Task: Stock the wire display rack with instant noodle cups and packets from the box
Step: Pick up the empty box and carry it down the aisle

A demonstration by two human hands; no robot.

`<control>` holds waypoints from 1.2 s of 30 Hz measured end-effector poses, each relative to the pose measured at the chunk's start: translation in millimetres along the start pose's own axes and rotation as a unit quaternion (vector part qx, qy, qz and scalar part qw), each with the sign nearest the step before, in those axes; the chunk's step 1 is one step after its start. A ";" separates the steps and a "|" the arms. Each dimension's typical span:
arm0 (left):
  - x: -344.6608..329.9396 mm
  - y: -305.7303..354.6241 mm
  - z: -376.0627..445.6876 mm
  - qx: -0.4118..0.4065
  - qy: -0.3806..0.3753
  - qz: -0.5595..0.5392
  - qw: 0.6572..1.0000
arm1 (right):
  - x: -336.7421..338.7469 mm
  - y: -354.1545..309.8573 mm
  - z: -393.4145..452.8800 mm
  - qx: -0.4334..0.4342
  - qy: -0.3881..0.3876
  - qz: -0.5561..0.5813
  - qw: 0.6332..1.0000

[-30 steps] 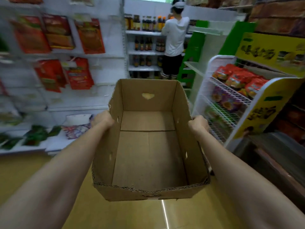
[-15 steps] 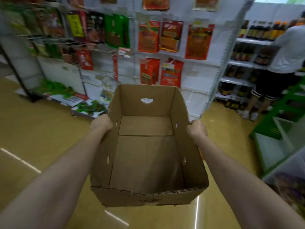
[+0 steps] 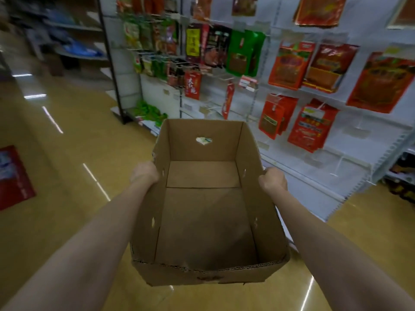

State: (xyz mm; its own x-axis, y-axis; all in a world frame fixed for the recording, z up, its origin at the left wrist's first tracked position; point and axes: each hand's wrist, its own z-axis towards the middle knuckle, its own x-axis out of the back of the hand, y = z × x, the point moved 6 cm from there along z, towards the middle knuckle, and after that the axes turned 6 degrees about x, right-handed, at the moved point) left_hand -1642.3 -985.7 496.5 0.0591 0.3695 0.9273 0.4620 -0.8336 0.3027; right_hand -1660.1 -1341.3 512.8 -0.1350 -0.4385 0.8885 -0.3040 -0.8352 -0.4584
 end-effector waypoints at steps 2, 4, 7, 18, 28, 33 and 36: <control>-3.0 -7.1 5.4 0.020 -0.007 -0.007 1.000 | -10.0 -9.4 14.2 0.021 -0.011 -0.012 1.000; -3.9 -10.8 10.8 0.041 -0.011 -0.009 0.999 | -17.3 -17.1 29.1 0.045 -0.021 -0.021 0.999; 0.0 -7.8 18.0 0.066 -0.004 -0.013 0.998 | -23.2 -26.9 54.7 0.074 -0.037 -0.032 0.996; -2.4 53.4 41.1 0.133 0.021 -0.008 0.991 | -12.8 -35.6 157.5 0.135 -0.069 -0.017 0.988; -19.7 108.0 61.9 0.157 0.025 -0.034 0.987 | -6.3 -33.5 237.0 0.158 -0.080 -0.028 0.984; -19.8 110.8 74.2 0.186 0.032 -0.041 0.981 | -21.0 -48.6 262.6 0.173 -0.086 -0.031 0.981; -20.2 100.5 88.8 0.218 0.033 -0.031 0.975 | -38.4 -65.9 273.5 0.180 -0.095 -0.021 0.979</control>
State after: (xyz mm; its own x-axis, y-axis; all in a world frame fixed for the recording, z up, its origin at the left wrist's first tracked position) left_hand -1518.4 -1040.5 488.7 -0.0321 0.3745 0.9267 0.7963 -0.5508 0.2502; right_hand -1376.9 -1360.2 503.3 0.0583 -0.4267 0.9025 0.0513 -0.9016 -0.4296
